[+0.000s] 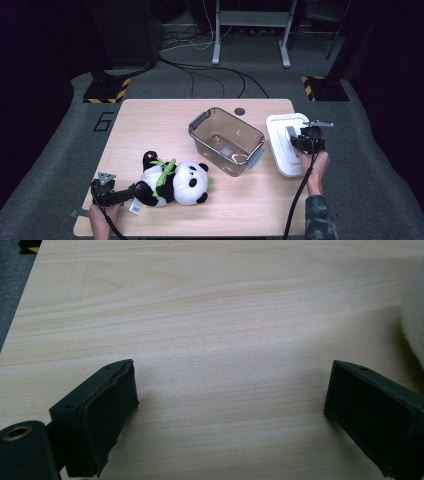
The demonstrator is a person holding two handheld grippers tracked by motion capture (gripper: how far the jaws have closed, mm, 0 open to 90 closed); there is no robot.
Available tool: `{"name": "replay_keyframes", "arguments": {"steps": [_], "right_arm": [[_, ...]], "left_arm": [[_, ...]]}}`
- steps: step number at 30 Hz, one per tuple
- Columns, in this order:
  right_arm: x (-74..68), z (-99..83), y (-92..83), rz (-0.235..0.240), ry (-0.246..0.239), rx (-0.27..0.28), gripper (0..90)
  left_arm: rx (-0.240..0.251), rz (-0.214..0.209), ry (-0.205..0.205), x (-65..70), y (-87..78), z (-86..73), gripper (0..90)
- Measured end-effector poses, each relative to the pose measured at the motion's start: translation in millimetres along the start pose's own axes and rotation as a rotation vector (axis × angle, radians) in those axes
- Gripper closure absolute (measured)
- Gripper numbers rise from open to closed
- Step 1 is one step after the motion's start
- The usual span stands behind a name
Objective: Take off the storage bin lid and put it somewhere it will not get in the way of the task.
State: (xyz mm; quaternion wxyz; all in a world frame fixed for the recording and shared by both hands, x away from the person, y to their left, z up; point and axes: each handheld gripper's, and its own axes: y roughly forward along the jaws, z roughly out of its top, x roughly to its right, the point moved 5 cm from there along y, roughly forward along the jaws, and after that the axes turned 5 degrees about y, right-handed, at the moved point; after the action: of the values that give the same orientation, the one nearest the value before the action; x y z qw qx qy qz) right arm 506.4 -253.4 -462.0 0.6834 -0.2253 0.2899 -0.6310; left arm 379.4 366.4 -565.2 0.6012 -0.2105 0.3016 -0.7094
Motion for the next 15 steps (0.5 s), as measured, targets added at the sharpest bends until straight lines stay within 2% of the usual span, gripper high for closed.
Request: {"name": "replay_keyframes", "arguments": {"steps": [15], "right_arm": [[4.4,-13.2,21.3,-0.012,0.045,-0.022,66.5]], "left_arm": [[-0.001,-0.001,-0.001,0.4,0.1,0.2,6.2]]}}
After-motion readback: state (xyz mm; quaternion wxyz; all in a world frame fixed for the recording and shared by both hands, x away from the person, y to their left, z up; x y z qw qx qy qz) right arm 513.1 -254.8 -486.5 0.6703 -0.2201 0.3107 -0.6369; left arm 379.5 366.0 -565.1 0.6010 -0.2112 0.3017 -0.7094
